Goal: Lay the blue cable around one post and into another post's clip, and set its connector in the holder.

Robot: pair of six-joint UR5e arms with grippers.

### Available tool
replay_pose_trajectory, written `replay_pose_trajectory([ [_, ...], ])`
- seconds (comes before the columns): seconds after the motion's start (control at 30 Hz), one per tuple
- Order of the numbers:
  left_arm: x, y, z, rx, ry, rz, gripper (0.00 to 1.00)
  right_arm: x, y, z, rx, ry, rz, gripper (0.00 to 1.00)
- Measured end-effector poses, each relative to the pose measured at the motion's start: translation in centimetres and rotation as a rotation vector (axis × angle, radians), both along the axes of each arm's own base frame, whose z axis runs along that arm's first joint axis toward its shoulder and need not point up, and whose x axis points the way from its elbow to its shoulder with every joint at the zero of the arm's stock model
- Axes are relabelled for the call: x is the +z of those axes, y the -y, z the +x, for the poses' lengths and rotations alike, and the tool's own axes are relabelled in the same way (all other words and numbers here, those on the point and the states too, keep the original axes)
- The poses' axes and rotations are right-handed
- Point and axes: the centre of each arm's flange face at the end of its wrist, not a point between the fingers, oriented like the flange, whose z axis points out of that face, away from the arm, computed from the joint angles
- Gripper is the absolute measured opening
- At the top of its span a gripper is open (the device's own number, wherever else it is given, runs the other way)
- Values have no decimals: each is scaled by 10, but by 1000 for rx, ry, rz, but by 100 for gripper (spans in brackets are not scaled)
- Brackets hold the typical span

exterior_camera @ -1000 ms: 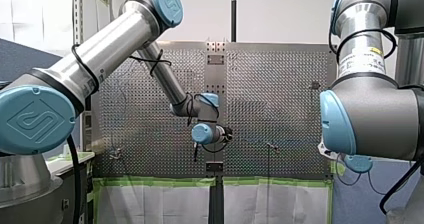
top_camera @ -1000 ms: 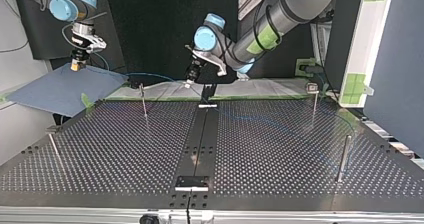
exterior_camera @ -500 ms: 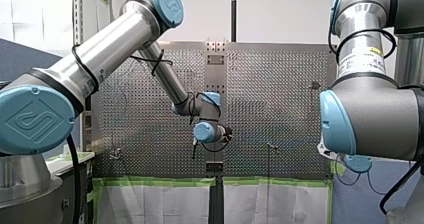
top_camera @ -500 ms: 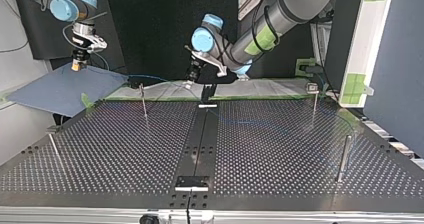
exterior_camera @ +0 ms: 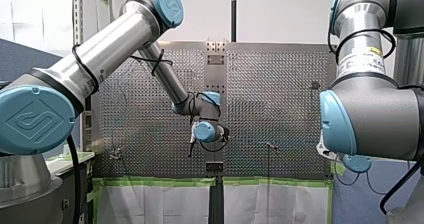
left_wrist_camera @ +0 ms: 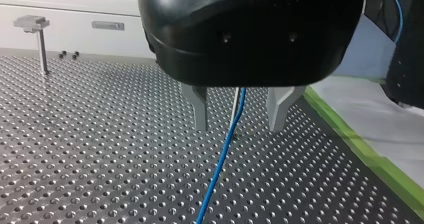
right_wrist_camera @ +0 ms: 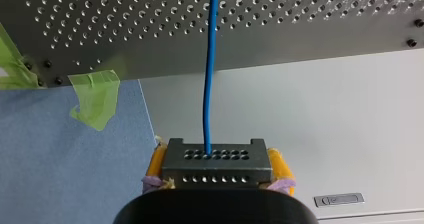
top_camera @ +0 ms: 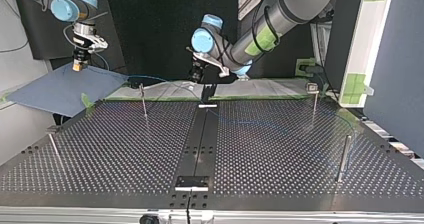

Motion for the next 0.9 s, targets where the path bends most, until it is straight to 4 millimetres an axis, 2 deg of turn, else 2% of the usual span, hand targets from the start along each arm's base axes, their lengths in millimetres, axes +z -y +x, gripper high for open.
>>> replay_pose_trajectory([
  [0.43, 5, 0, 6, 36, 14, 55, 60, 0, -1, 5, 11, -3, 1, 0],
  [0.7, -17, 1, 3, 36, -21, 110, 60, 0, -1, 7, 15, -3, 1, 0],
  [0.9, -14, 5, 7, 34, -18, 110, 60, 0, -1, 8, 16, -3, 1, 0],
])
